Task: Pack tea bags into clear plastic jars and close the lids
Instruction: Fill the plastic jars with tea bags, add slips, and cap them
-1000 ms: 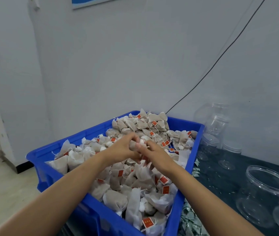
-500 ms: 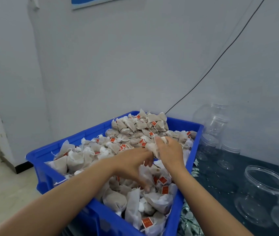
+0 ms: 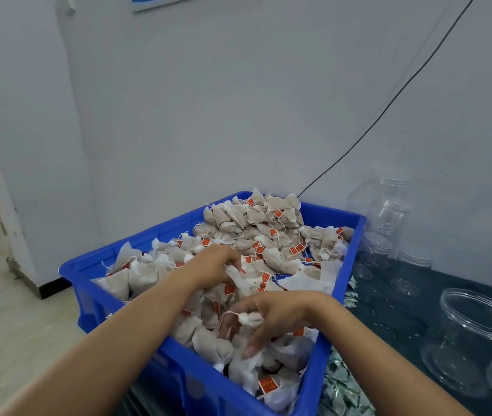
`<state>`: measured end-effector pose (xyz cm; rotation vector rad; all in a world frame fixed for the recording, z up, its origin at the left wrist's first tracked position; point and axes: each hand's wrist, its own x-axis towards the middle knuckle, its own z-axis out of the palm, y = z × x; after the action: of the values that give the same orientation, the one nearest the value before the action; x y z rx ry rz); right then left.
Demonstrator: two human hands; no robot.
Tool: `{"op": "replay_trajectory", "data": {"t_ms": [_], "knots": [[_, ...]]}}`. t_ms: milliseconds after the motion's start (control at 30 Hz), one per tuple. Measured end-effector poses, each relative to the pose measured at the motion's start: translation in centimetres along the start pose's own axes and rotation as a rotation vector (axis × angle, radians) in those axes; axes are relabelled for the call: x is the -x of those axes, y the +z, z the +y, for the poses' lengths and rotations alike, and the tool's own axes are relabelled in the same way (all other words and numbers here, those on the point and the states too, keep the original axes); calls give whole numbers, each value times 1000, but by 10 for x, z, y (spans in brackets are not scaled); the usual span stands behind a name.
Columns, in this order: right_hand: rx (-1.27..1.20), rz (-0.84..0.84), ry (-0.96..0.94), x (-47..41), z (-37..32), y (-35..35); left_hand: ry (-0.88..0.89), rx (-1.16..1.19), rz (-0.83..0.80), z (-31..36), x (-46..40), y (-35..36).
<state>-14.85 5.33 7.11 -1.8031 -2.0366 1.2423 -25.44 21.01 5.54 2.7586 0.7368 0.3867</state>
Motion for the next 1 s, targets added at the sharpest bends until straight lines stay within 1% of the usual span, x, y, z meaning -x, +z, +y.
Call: {"op": "replay_trajectory", "data": {"t_ms": [67, 100, 200, 233, 300, 367, 433, 500, 533, 600, 667, 700, 733, 800, 867, 1000], "knots": [[127, -31, 173, 0, -1, -1, -2, 30, 6, 0, 0, 0], [220, -52, 228, -1, -1, -1, 0, 36, -2, 0, 0, 1], [539, -88, 294, -6, -4, 4, 5, 42, -38, 0, 0, 2], [576, -78, 312, -8, -5, 6, 6, 42, -46, 0, 0, 2], [528, -32, 336, -8, -6, 7, 2, 51, -51, 1, 0, 2], [482, 48, 312, -5, -4, 5, 0, 81, -65, 2, 1, 1], [384, 127, 236, 0, 0, 2, -4, 131, -103, 3, 2, 1], [177, 206, 92, 6, 4, -1, 17, 170, -125, 6, 4, -1], [36, 263, 16, 8, 3, -3, 49, 190, -93, 7, 4, -2], [-242, 412, -78, 12, 2, -7, 125, 277, 84, 11, 5, -7], [-440, 564, -104, 12, 4, -11, 159, 412, 286, 17, 7, -10], [-519, 623, -102, 13, 6, -14, 161, 469, 340, 20, 9, -12], [-584, 673, -88, 14, 8, -18, 160, 513, 355, 22, 10, -13], [-677, 748, -40, 18, 12, -26, 159, 575, 315, 25, 13, -15], [-741, 761, 11, 21, 17, -31, 135, 621, 239, 26, 15, -17], [-820, 682, 129, 23, 24, -36, 45, 656, -97, 31, 18, -18]]}}
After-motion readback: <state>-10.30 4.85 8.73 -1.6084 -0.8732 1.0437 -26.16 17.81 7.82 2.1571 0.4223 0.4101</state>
